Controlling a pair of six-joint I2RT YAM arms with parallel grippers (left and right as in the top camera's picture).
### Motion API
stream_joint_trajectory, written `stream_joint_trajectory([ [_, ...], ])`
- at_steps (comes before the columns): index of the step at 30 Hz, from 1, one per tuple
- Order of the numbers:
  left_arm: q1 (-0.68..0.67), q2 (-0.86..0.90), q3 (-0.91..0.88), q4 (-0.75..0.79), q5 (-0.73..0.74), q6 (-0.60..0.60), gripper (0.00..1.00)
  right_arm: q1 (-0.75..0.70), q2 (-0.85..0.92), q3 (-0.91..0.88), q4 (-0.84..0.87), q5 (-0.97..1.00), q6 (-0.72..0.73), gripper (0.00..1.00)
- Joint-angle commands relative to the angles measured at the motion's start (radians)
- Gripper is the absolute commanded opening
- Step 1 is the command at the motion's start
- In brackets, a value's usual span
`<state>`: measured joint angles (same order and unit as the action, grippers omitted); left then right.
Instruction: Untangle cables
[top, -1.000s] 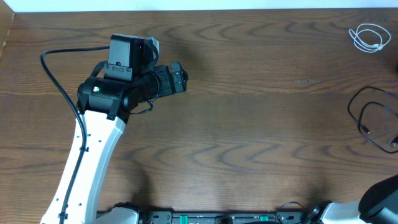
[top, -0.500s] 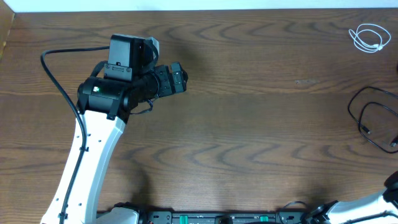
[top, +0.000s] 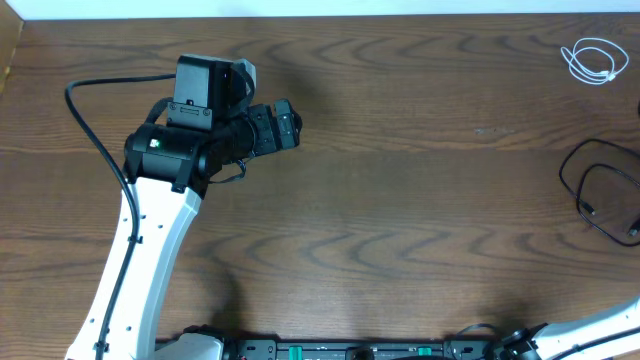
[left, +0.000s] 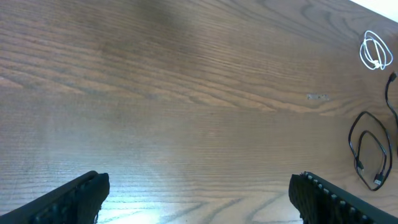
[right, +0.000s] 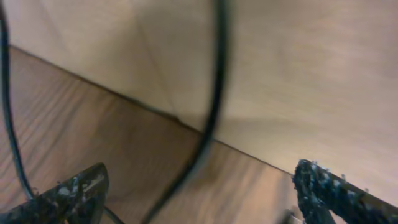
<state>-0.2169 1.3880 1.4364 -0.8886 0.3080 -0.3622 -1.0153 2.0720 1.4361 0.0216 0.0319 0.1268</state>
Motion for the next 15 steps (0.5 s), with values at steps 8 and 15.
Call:
stream_joint_trajectory([
  [8,0.004,0.006,-0.008,0.0,-0.007,0.009,0.98,0.002,0.055,0.002,0.059,-0.339,-0.057,0.19],
  [15,0.004,0.006,-0.008,0.0,-0.007,0.009,0.98,0.014,0.055,0.002,-0.02,-0.6,-0.008,0.01],
])
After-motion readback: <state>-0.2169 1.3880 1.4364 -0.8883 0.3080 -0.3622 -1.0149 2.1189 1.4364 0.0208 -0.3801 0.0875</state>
